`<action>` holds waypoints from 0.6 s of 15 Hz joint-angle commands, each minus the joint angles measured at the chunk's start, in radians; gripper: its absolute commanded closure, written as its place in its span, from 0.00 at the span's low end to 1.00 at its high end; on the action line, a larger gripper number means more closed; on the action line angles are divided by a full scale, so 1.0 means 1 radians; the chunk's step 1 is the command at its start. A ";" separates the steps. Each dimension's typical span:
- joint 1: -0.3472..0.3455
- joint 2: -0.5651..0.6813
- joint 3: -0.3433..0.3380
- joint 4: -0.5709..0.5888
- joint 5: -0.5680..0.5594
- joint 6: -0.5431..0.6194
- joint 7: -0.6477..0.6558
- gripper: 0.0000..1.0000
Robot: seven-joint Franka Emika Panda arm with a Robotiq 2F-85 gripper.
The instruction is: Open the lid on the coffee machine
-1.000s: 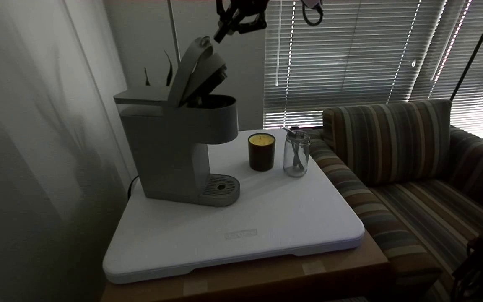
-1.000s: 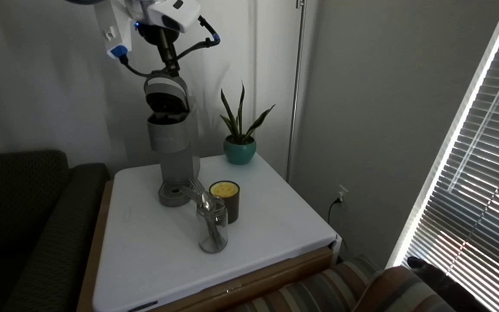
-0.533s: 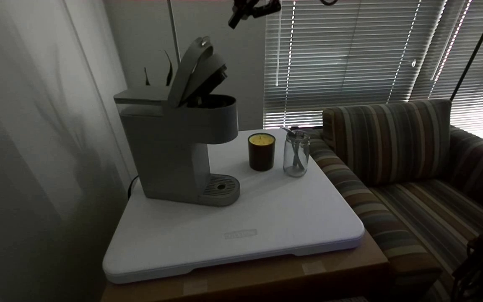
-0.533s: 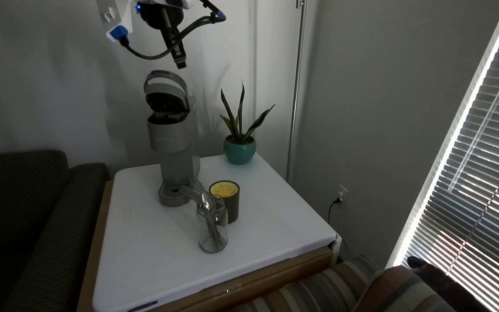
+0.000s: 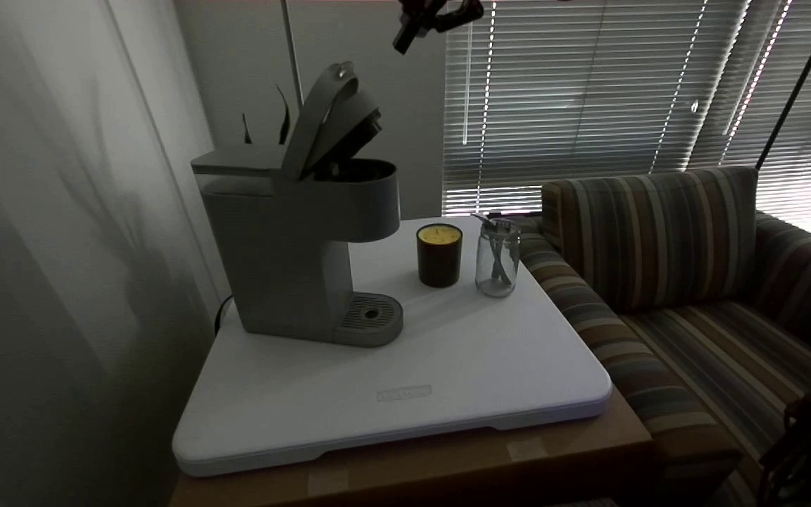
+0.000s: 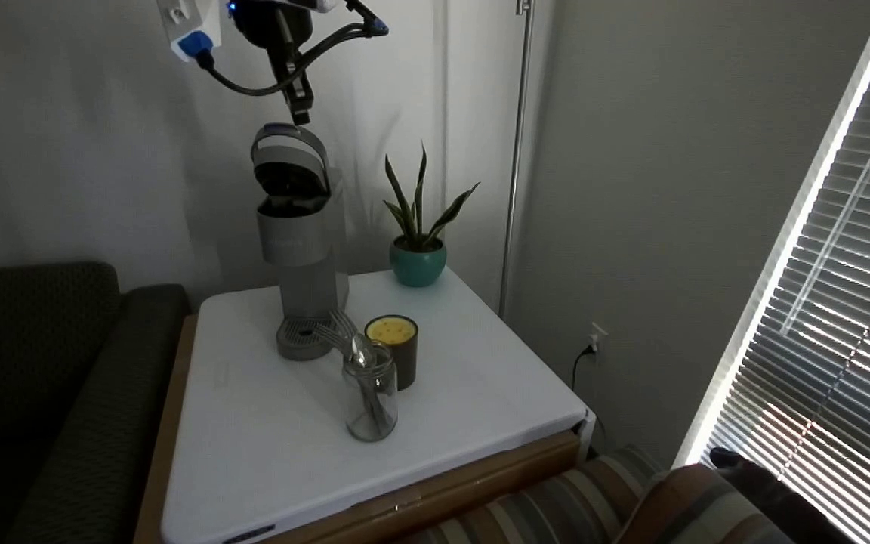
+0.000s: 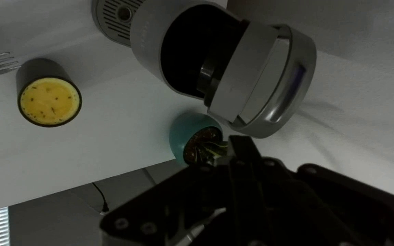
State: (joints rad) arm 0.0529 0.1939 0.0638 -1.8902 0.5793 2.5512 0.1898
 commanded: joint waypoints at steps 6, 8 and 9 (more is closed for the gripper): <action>-0.025 -0.023 -0.007 0.002 -0.048 -0.121 -0.011 0.59; -0.027 -0.025 -0.006 0.002 -0.059 -0.128 -0.013 0.45; -0.027 -0.026 -0.006 0.002 -0.062 -0.129 -0.013 0.39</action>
State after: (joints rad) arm 0.0401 0.1864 0.0600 -1.8874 0.5412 2.4684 0.1852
